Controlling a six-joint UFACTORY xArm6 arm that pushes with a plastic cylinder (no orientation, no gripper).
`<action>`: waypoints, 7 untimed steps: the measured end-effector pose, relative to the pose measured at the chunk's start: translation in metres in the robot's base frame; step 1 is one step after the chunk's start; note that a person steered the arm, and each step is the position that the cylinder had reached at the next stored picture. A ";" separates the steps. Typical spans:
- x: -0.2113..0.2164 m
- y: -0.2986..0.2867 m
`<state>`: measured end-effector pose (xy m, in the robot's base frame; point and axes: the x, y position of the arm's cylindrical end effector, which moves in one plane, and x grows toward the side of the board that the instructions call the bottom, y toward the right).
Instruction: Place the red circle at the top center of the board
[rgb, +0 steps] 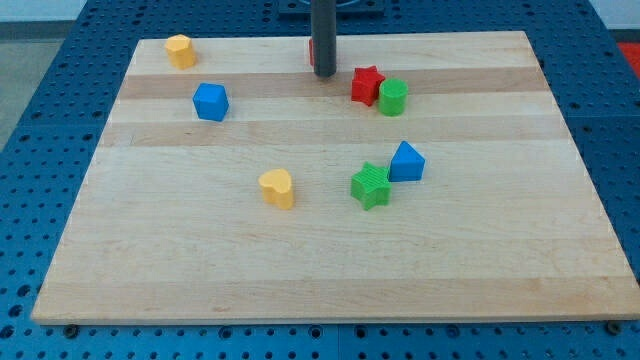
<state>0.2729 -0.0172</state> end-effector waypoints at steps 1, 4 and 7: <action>0.000 -0.020; -0.043 -0.051; -0.044 -0.016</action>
